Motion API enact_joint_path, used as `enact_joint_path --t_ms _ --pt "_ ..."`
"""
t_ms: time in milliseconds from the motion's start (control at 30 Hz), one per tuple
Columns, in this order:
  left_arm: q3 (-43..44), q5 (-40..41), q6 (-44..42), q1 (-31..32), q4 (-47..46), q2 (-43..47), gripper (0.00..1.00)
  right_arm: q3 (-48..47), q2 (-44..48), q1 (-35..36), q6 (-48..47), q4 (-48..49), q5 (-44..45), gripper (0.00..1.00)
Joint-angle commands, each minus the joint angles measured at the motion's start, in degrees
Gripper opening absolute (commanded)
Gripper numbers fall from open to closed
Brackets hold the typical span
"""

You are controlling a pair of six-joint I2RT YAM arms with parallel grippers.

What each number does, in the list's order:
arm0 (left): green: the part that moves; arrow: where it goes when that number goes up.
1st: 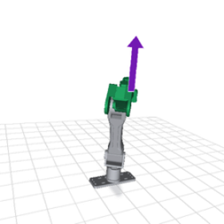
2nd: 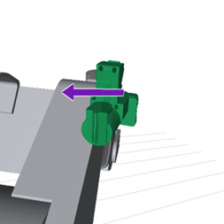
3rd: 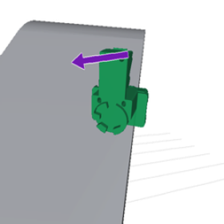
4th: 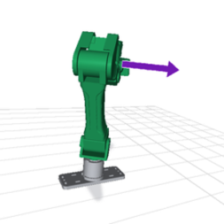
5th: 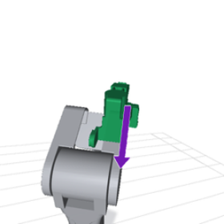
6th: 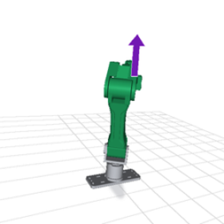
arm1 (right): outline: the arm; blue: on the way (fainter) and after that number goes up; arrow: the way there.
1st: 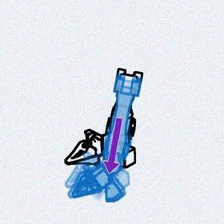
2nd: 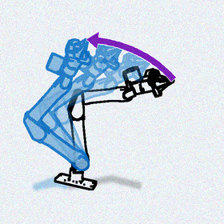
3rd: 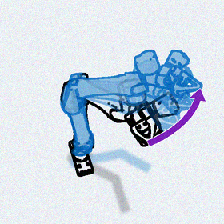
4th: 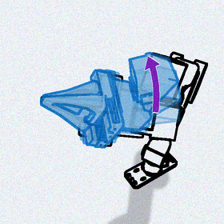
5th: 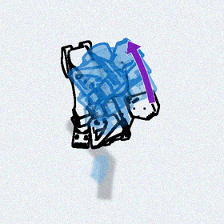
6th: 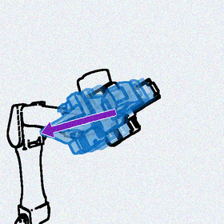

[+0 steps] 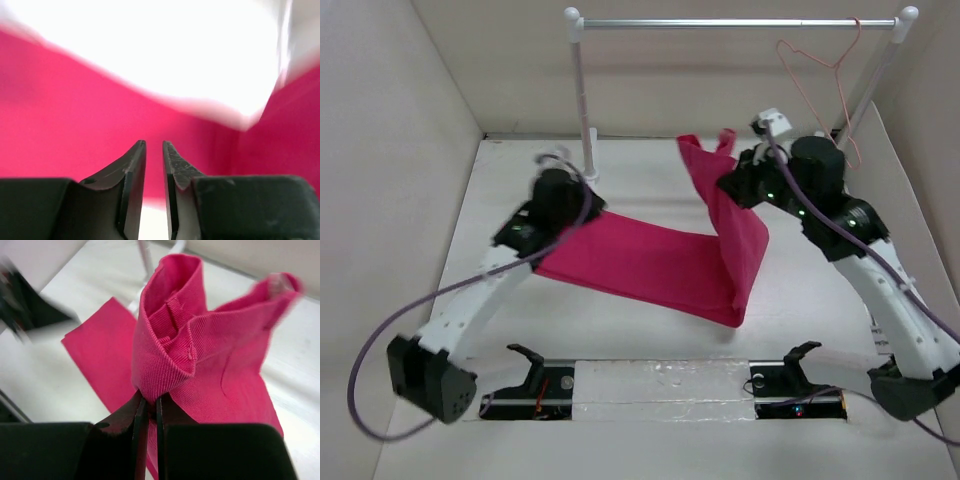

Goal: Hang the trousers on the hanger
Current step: Fold the trousers

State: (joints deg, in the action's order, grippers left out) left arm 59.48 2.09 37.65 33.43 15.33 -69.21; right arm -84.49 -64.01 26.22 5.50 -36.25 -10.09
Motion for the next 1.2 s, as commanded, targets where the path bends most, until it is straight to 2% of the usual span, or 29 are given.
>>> enact_joint_path --t_ms 0,67,100,167,200,267,300,333,367,400,433,467,500,533,600,633,667,700,733,767,800,833,867,900,933,967,1033,1167 --pt "8.24 1.01 -3.89 -15.02 5.41 9.52 0.17 -5.5 -7.58 8.3 2.32 13.65 4.81 0.0" --pt "12.48 -3.73 -4.86 -25.28 5.32 10.58 0.18 -8.92 -13.13 13.74 2.5 17.34 5.69 0.0" --pt "16.41 -4.45 -5.21 -27.34 5.5 10.24 0.18 -10.42 -19.42 15.34 2.94 18.4 5.43 0.0" --pt "20.48 -3.94 -5.39 -29.64 6.46 8.32 0.18 -13.76 -26.48 18.94 3.64 22.17 5.25 0.0" --pt "24.06 -3.24 -5.31 -29.65 7.07 7.69 0.18 -18.3 -30.35 22.26 4.08 22.97 4.99 0.0" --pt "26.38 -0.7 -4.95 -29.65 6.91 7.6 0.18 -23.41 -43.08 25.27 5.74 26.48 4.03 0.0" --pt "26.99 -0.16 -4.87 -29.65 6.64 7.95 0.18 -29.53 -47.57 28.16 6.45 27.62 3.5 0.07" --pt "27.26 0.37 -4.95 -29.65 6.2 8.21 0.21 -33.16 -56.84 29.49 7.24 27.29 3.06 0.42" --pt "27.26 1.85 -5.21 -29.65 6.46 8.56 0.22 -37.37 -61.54 30.38 8.64 25.2 1.75 0.55" --pt "27.26 2.48 -5.65 -29.65 7.07 8.48 0.23 -37.42 -65.59 30.38 9.35 25.18 -1.13 0.62" --pt "26.92 2.74 -6.79 -29.65 8.91 8.3 0.25 -46.81 -68.15 31.25 9.88 17.17 -5.08 0.67" --pt "25.96 3.09 -7.06 -29.65 9.36 9.17 0.26 -45.86 -68.96 32.13 9.88 16.22 -5.38 0.69" --pt "22.03 3.1 -7.32 -29.65 9.54 9.88 0.3 -42.37 -67.14 32.14 9.71 19.87 -5.99 0.7" --pt "19.29 3.45 -7.59 -29.65 9.02 10.84 0.34 -30.94 -64.25 32.14 9.97 23.38 -6.34 0.7" --pt "10.54 3.37 -6.63 -29.65 7.61 13.66 0.39 -18.49 -53.8 31.36 11.29 32.33 -6.78 0.69" --pt "7.61 2.67 -6.36 -29.65 5.95 14.1 0.39 -9.12 -50.55 29.61 11.38 33.34 -6.96 0.69" --pt "5.05 -0.04 -6.01 -29.65 4.28 13.93 0.4 -5.2 -47.64 28.64 10.59 33.61 -7.14 0.67" --pt "-0.63 -1.81 -5.05 -29.65 2.44 13.49 0.4 -1.51 -41.96 27.67 9.8 32.92 -7.23 0.64" --pt "-2.95 -4.61 -4.26 -29.65 -1.15 12.44 0.4 1.92 -39.29 26.79 8.66 31.95 -6.62 0.55" --pt "-4.45 -8.38 -3.29 -30.17 -2.92 8.95 0.4 7.96 -36.74 25.04 7.44 30.38 -5.74 0.51" --pt "-6.03 -9.63 -2.15 -30.18 -4.51 6.57 0.39 10.98 -31.76 24.07 6.9 28.53 -4.08 0.43" --pt "-6.48 -10.86 -1.62 -30.18 -8.0 4.28 0.39 13.97 -29.7 23.01 6.72 28.25 -4.15 0.19" --pt "-6.22 -14.88 -1.87 -28.53 -11.26 -3.57 0.39 19.92 -25.94 20.91 6.55 28.6 -4.41 0.06" --pt "-5.35 -14.92 -2.14 -28.51 -11.29 -3.65 0.39 22.59 -25.9 19.85 6.54 28.78 -4.41 0.06" --pt "-4.04 -14.75 -2.66 -27.64 -11.55 -6.26 0.39 24.96 -23.38 18.88 6.46 28.69 -4.85 0.0" --pt "-2.89 -14.22 -3.1 -26.93 -11.12 -11.86 0.39 26.99 -22.49 18.09 6.11 28.52 -4.68 0.0" --pt "-0.86 -13.96 -1.89 -26.93 -9.19 -16.03 0.38 32.09 -20.47 16.68 5.84 28.78 -3.71 0.0" --pt "-7.26 -11.95 1.72 -32.8 -9.01 -18.6 0.36 40.35 -17.48 15.79 7.15 30.71 -3.89 0.0"
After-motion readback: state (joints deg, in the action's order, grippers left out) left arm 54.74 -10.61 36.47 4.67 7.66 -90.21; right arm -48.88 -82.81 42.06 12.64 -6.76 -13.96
